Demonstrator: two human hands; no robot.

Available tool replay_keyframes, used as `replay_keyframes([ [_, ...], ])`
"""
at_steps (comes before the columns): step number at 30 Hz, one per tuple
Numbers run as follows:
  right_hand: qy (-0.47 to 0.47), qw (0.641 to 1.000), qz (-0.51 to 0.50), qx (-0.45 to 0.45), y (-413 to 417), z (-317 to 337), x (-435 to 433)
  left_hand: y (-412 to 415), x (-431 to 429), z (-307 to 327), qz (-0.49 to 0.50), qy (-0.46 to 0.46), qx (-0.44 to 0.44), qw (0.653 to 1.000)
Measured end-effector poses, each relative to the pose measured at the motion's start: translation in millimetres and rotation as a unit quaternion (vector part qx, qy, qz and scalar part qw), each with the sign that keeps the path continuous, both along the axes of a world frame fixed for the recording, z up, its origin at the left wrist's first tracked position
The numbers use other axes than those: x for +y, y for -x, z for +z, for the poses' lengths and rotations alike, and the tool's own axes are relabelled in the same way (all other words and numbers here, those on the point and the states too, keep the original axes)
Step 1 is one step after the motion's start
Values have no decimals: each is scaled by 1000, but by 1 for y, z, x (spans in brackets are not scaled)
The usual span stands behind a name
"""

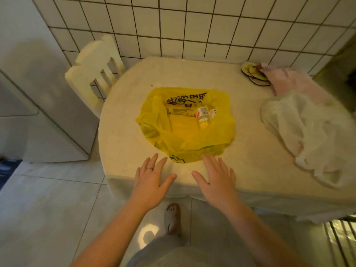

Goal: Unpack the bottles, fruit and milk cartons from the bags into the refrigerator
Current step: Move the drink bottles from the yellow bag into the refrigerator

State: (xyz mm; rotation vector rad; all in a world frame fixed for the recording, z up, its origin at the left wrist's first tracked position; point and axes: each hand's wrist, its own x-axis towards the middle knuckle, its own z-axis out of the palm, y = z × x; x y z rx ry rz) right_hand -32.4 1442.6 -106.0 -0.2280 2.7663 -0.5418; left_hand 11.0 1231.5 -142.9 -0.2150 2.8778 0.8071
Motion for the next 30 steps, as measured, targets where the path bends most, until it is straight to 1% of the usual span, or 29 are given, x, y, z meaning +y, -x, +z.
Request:
replay_keyframes([
  [4, 3, 1000, 7, 17, 52, -3, 3, 57, 1, 1, -32, 12, 6, 999],
  [6, -4, 999, 34, 39, 79, -3, 3, 83, 1, -1, -58, 27, -4, 998],
  [7, -24, 997, 58, 49, 93, -3, 4, 95, 2, -2, -74, 35, -8, 997],
  [9, -102, 985, 126, 51, 124, -3, 6, 118, 5, -6, -116, 46, -19, 992],
  [11, -195, 958, 207, 47, 154, -4, 8, 139, 11, -12, -172, 66, -38, 982],
  [13, -268, 921, 279, 38, 181, -9, 12, 155, 19, -18, -218, 85, -59, 971],
  [16, -328, 876, 352, 27, 209, -18, 14, 172, 31, -23, -258, 105, -88, 957],
  [18, -346, 857, 381, 19, 221, -22, 14, 178, 35, -26, -251, 112, -88, 958],
  [20, -338, 852, 398, 24, 230, -23, 18, 182, 35, -27, -222, 110, -89, 965],
  [22, -287, 864, 411, 56, 238, -27, 26, 184, 36, -27, -210, 101, -89, 968],
  [25, -180, 888, 395, 150, 248, -36, 51, 180, 42, -22, -230, 81, -27, 970],
  [27, -137, 898, 386, 161, 252, -41, 72, 177, 52, -17, -239, 48, 0, 970],
  [30, -108, 891, 395, 195, 256, -47, 105, 176, 72, -14, -252, 37, 15, 967],
])
